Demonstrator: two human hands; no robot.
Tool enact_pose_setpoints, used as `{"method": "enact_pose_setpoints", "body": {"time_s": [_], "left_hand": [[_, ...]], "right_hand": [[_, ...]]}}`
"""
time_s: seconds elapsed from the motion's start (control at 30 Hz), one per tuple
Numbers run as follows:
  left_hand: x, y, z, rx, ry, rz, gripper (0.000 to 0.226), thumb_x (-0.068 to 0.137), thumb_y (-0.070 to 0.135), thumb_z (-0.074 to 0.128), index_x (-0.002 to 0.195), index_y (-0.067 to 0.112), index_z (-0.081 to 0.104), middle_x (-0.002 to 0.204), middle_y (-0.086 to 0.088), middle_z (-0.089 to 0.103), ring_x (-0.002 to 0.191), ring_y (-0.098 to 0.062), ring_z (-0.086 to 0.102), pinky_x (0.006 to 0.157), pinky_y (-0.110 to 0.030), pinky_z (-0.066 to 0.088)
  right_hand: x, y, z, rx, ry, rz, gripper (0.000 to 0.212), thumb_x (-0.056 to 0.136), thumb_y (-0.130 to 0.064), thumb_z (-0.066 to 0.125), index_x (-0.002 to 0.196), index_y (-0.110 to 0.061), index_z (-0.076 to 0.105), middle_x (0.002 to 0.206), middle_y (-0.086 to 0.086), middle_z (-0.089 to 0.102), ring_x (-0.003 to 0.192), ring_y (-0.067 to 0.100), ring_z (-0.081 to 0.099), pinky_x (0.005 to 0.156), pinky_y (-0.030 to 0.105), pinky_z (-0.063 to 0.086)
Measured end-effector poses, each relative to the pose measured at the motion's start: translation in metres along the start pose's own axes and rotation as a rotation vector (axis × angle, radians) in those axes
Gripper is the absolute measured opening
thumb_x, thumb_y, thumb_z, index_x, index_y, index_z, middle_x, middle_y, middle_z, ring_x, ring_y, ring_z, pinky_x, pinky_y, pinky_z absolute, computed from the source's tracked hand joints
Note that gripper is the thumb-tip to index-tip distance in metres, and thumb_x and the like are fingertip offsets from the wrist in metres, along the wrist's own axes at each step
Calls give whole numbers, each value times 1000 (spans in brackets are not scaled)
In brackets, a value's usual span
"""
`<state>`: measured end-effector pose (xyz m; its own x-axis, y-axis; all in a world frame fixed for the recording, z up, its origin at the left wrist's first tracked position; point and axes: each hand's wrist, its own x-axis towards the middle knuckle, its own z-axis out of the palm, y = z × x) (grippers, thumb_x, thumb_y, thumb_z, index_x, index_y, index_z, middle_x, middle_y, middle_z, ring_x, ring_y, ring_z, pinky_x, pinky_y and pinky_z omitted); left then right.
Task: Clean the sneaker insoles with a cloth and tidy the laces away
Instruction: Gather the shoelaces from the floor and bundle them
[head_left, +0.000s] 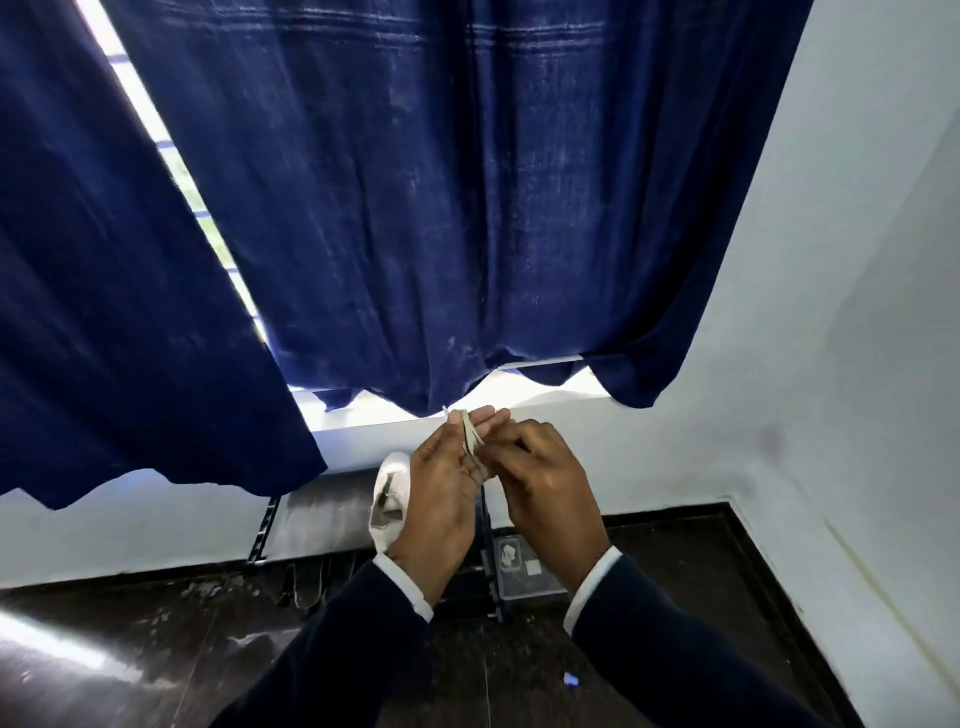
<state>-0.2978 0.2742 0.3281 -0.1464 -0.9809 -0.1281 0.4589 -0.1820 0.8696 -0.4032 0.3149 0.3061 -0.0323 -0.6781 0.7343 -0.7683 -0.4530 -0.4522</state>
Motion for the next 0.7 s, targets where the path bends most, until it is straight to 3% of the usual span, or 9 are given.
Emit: {"method": "enact_pose_setpoints", "body": {"time_s": [0.13,0.2,0.3,0.37,0.47,0.57,0.7], "left_hand": [[13,-23,6,40,8,-52,37,107,25,45,105,2,74,112,-22,74,110,-36,68,99,-46,50],[20,-31,9,47,22,-65,36,107,25,45,104,3,74,112,-21,74,110,-35,69,97,-44,53],[35,-49,15,3,79,-59,35,107,21,45,108,-1,71,110,-19,75,104,-29,72,81,-30,58],[46,-63,16,-35,138,-65,34,107,21,46,110,-3,70,110,-19,75,105,-27,72,85,-30,57],[70,-90,15,-48,212,-128,34,107,23,47,112,-2,70,109,-15,76,109,-27,70,96,-37,53],[93,-115,12,-86,273,-210,30,106,23,50,109,2,72,109,-14,76,110,-27,69,90,-35,55],[125,-139,8,-124,297,-285,33,105,26,51,114,0,71,119,-19,72,114,-32,66,88,-36,56]], "right_hand": [[3,24,-11,-19,-121,30,26,90,-21,50,101,-13,72,102,2,70,89,18,60,80,30,49],[3,32,-11,-36,-138,54,28,88,-24,50,102,-13,72,98,2,72,84,18,62,78,30,50],[1,46,1,-107,-134,77,34,89,-25,48,105,-10,75,92,6,75,76,20,66,76,27,50],[-5,57,16,-177,-149,96,36,90,-22,46,102,-7,76,86,9,73,70,26,66,69,31,53],[-9,72,42,-164,-177,204,35,88,-24,47,99,-7,76,81,9,72,69,26,66,64,31,57],[-10,97,62,-128,-215,314,32,88,-26,49,96,-14,77,75,4,72,64,19,65,60,25,55],[-11,142,87,11,-187,668,15,85,-16,72,97,-22,80,83,-4,75,71,5,62,70,23,54]]}}
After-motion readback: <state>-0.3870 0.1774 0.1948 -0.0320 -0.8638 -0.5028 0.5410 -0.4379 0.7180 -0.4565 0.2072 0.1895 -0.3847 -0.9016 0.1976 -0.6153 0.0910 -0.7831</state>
